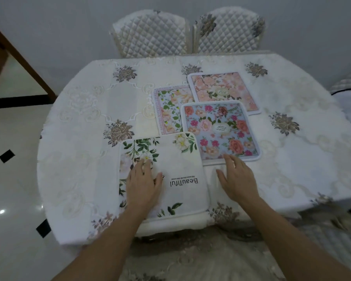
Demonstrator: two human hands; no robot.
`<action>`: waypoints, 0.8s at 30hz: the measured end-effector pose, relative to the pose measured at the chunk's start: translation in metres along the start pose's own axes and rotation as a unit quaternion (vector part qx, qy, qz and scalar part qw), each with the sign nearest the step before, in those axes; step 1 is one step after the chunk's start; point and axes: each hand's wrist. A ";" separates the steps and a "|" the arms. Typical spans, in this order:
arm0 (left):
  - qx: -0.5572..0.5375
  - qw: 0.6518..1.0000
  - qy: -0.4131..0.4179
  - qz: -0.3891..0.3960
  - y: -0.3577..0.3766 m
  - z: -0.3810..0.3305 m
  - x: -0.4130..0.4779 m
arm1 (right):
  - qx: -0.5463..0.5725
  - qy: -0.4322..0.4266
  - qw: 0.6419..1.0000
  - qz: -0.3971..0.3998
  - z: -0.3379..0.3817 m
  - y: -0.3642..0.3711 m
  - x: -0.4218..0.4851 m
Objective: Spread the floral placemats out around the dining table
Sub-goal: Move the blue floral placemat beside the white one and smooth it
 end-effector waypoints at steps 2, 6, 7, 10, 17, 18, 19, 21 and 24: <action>-0.012 1.000 0.015 -0.020 -0.006 -0.028 -0.010 | 0.008 0.006 1.000 -0.003 -0.011 -0.014 -0.008; -0.020 0.998 0.029 -0.049 -0.014 -0.086 -0.014 | 0.019 0.001 1.000 -0.019 -0.040 -0.043 -0.010; -0.024 0.998 0.024 -0.055 -0.016 -0.100 -0.016 | 0.024 -0.004 0.999 -0.022 -0.049 -0.050 -0.010; -0.043 0.997 0.007 -0.064 -0.019 -0.146 -0.025 | 0.057 -0.010 0.998 -0.034 -0.082 -0.074 -0.013; -0.051 0.994 -0.041 -0.087 -0.025 -0.217 -0.039 | 0.102 -0.028 0.994 -0.017 -0.148 -0.106 0.002; -0.052 0.994 -0.050 -0.087 -0.025 -0.220 -0.038 | 0.104 -0.030 0.994 -0.011 -0.152 -0.107 0.005; -0.053 0.993 -0.060 -0.083 -0.025 -0.222 -0.035 | 0.105 -0.035 0.994 -0.007 -0.155 -0.107 0.010; -0.058 0.992 -0.082 -0.080 -0.026 -0.225 -0.023 | 0.108 -0.042 0.993 -0.003 -0.157 -0.109 0.025; -0.068 0.989 -0.103 -0.081 -0.025 -0.219 0.005 | 0.118 -0.027 0.993 0.005 -0.155 -0.109 0.054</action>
Point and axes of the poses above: each hand's wrist, its own x-axis towards the middle knuckle, its own y-axis out of the palm, z = x × y, and after that the axes turned 13 degrees about x, right-handed
